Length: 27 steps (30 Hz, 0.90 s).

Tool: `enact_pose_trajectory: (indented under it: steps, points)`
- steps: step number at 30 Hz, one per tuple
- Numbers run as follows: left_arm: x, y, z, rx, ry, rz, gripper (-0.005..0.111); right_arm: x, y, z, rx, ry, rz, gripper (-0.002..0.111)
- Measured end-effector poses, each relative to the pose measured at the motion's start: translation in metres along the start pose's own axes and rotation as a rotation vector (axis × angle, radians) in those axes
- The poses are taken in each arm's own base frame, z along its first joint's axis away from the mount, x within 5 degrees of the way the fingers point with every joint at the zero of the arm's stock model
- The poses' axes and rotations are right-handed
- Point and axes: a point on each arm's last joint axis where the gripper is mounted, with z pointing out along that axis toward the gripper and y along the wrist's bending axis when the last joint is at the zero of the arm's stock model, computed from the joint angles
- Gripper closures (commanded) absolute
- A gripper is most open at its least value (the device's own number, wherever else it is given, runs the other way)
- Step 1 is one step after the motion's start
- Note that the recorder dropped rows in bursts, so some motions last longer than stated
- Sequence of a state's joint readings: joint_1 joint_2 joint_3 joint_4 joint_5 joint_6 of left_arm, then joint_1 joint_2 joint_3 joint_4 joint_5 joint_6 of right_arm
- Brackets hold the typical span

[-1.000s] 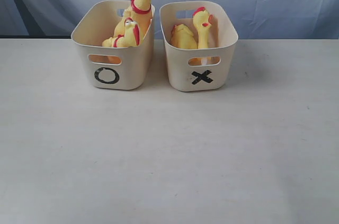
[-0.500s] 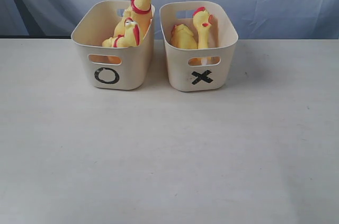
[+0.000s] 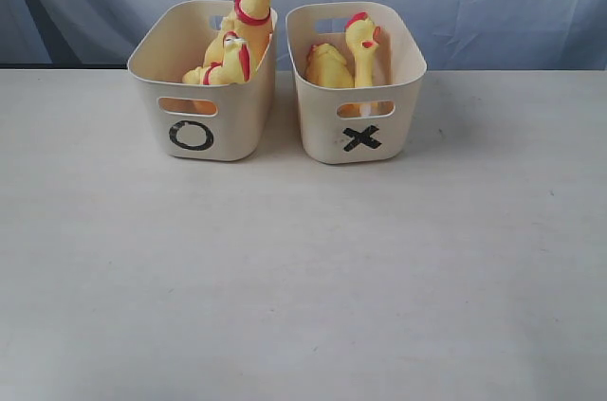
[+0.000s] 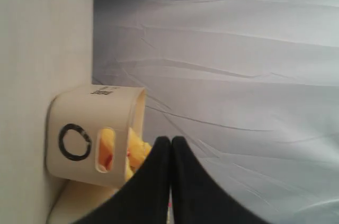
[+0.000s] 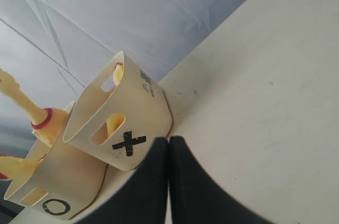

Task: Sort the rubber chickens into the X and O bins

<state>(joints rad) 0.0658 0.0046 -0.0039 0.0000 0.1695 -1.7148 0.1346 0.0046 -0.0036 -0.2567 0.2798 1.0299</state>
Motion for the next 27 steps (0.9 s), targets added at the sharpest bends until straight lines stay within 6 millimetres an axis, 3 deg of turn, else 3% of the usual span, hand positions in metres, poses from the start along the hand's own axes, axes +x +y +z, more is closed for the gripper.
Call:
enact_pose_trajectory:
  steps: [8, 27]
  points:
    - [-0.0011, 0.0054, -0.0002, -0.06, -0.011, 0.017, 0.107, 0.0014, -0.0009, 0.0, 0.01, 0.015, 0.026, 0.108]
    - [-0.0071, 0.0035, -0.0004, -0.051, -0.072, 0.324, 0.107, 0.0016, -0.0011, 0.0, 0.013, 0.017, 0.028, 0.108]
